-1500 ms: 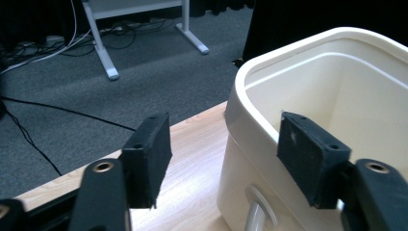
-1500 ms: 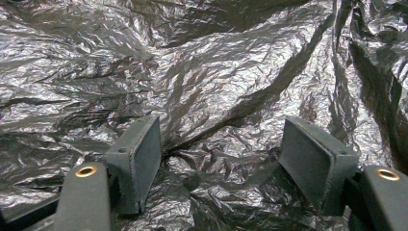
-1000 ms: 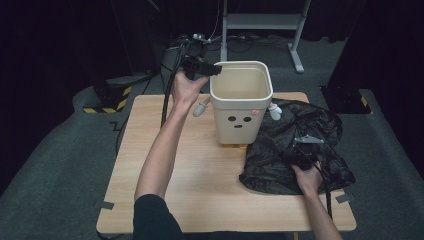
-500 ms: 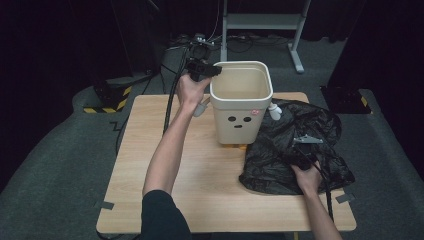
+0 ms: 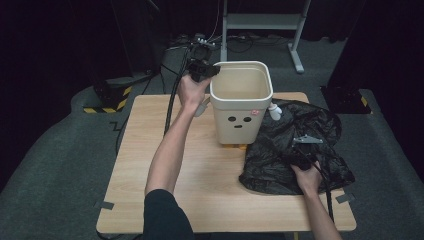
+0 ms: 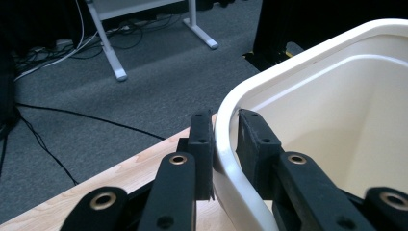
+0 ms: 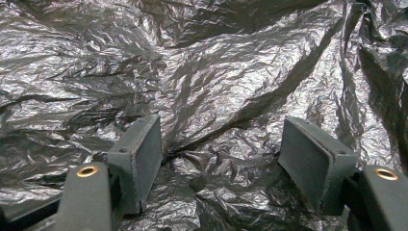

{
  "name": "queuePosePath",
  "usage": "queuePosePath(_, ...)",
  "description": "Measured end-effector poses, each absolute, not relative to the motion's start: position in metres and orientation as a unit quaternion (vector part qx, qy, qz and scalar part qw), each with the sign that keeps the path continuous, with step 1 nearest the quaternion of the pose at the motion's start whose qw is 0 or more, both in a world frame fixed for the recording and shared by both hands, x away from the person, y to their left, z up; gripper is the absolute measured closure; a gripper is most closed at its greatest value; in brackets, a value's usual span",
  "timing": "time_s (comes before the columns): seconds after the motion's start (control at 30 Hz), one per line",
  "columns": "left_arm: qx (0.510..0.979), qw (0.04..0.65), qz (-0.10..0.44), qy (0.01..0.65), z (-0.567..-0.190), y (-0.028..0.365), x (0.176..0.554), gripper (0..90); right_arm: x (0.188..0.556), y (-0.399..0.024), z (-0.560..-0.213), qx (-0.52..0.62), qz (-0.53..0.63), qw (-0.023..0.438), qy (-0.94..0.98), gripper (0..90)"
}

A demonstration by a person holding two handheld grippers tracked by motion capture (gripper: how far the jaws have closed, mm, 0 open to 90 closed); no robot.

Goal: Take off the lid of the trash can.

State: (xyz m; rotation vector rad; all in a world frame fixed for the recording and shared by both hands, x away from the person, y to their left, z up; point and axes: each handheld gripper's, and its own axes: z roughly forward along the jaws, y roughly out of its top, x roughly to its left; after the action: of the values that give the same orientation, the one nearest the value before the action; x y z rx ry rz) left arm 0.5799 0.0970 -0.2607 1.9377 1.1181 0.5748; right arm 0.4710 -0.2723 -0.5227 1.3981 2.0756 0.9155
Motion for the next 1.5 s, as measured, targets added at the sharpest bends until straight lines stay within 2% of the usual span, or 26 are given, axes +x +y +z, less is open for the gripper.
queuePosePath(1.5, 0.76, 0.402, 0.238, 0.452, -0.236, 0.094, 0.576, 77.9, 0.472, -0.271, -0.523, 0.503, 0.336, 0.232, 0.762, 30.8)
